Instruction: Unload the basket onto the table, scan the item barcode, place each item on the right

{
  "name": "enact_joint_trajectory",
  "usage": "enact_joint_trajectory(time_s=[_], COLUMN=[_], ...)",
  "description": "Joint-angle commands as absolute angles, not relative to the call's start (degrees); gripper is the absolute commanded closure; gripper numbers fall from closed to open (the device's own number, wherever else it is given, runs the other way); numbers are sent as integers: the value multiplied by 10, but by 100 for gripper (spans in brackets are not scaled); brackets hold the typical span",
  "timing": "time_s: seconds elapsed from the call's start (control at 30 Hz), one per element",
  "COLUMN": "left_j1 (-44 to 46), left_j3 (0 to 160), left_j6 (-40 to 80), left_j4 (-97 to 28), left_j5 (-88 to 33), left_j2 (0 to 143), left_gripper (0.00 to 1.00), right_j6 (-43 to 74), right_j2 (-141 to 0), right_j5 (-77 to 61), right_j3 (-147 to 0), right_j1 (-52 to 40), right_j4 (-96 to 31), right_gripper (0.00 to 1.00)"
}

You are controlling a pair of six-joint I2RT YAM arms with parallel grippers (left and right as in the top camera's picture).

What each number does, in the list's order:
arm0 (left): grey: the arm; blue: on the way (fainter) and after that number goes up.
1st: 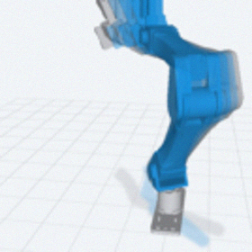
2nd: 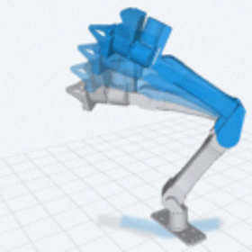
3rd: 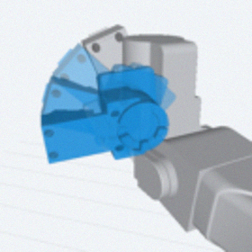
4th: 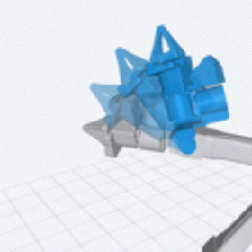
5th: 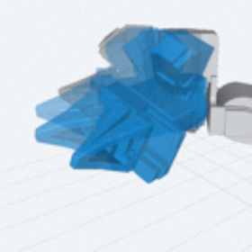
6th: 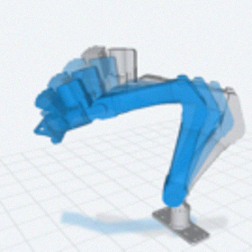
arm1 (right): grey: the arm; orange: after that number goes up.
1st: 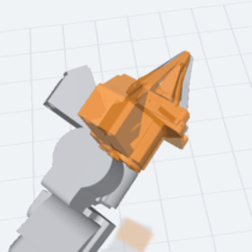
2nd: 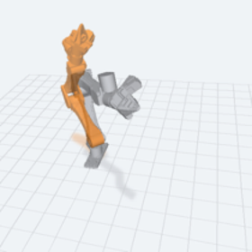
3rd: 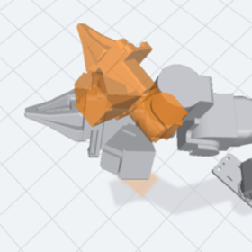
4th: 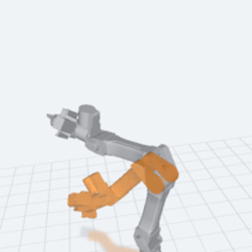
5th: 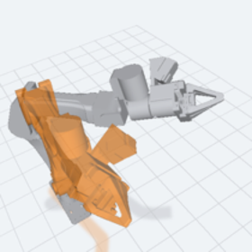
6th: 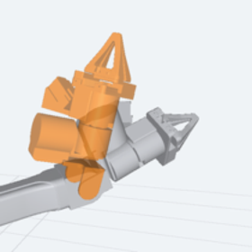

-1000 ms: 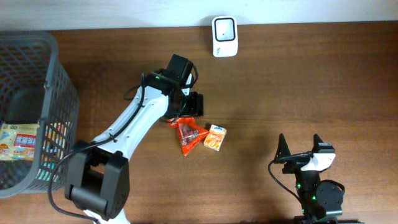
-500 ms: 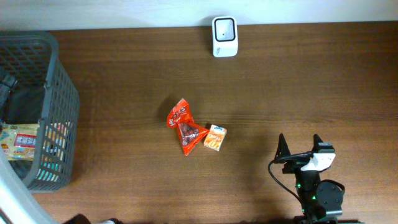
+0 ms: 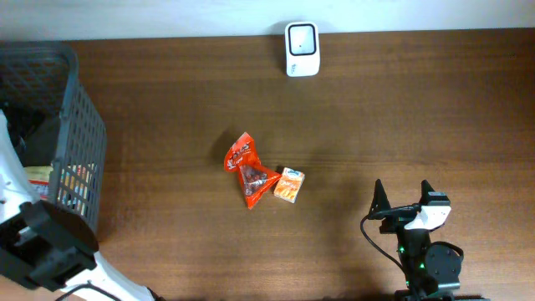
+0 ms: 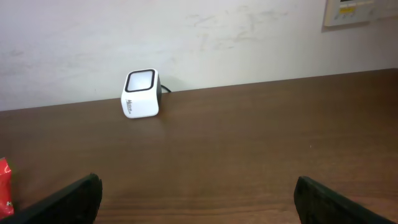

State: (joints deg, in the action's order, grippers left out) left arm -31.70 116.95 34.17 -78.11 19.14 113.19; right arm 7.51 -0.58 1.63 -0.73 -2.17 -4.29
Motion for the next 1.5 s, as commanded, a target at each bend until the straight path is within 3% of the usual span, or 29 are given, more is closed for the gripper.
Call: enact_joint_trajectory(time_s=[0.0, 0.4, 0.43, 0.5, 0.53, 0.57, 0.67, 0.73, 0.83, 0.87, 0.9, 0.97, 1.0, 1.03, 1.07, 1.1, 1.13, 1.17, 1.3, 1.37, 1.4, 1.43, 1.47], left_j1=[-324, -324, -324, -329, -335, -345, -383, -388, -382, -379, -377, -376, -376, -375, -375, -375, -375, -375, -375, -376, -376, -376, -376], left_j3=[1170, 1170, 1170, 1170, 1170, 1170, 1168, 1163, 1163, 1162, 1162, 1162, 1162, 1162, 1162, 1162, 1162, 1162, 1125, 1125, 1125, 1125, 1125], left_j6=[349, 349, 349, 350, 350, 350, 349, 346, 314, 314, 314, 314, 314, 314, 314, 314, 313, 298, 299, 299, 299, 299, 299], left_j4=[-785, -764, -767, -777, -780, -786, -792, -789, -765, -765, -765, -761, -759, -759, -758, -758, -759, -759, -735, -740, -739, -737, -738], left_j5=[208, 241, 240, 240, 240, 240, 238, 229, 156, 138, 128, 128, 128, 128, 129, 129, 129, 129, 131, 133, 132, 133, 133], left_j2=[1162, 1255, 1267, 1284, 1294, 1306, 1323, 1324, 1345, 1353, 1357, 1361, 1361, 1361, 1361, 1361, 1361, 1361, 1361, 1361, 1361, 1361, 1361], left_gripper=[1, 1, 15, 16, 14, 2, 0, 10, 12, 16, 27, 57, 65, 64, 50, 26, 11, 4, 1, 15, 28, 62, 82], right_j6=[73, 73, 73, 73, 73, 73, 73, 73, 73, 73, 73, 73, 73, 73, 73, 73, 73, 73, 73, 73, 73, 73, 73], right_j2=[-2, -2, -2, -4, -5, -5, -5, -5, -5, -5, -5, -5, -5, -5, -5, -5, -5, -5, -5, -5, -5, -5, -5], right_j5=[21, 21, 22, 21, 22, 21, 21, 21, 21, 21, 21, 21, 21, 22, 21, 21, 21, 21, 21, 21, 21, 21, 21], right_j3=[-3, -3, -3, -3, -3, -3, -3, -3, -3, -3, -3, -3, -3, -3, -3, -3, -3, -3, -3, -3, -3, -3, -3], right_j1=[-18, -18, -18, -18, -18, -18, -18, -18, -18, -18, -18, -18, -18, -18, -18, -18, -18, -18, -18, -18, -18, -18, -18], right_j4=[-45, -45, -45, -45, -45, -45, -45, -45, -45, -45, -45, -45, -45, -45, -45, -45, -45, -45, -45, -45, -45, -45, -45], right_gripper=[2, 2, 2, 2, 2, 2, 1, 2, 2, 2, 2, 2, 2, 2, 2, 2, 2, 2, 2, 2, 2, 2, 2])
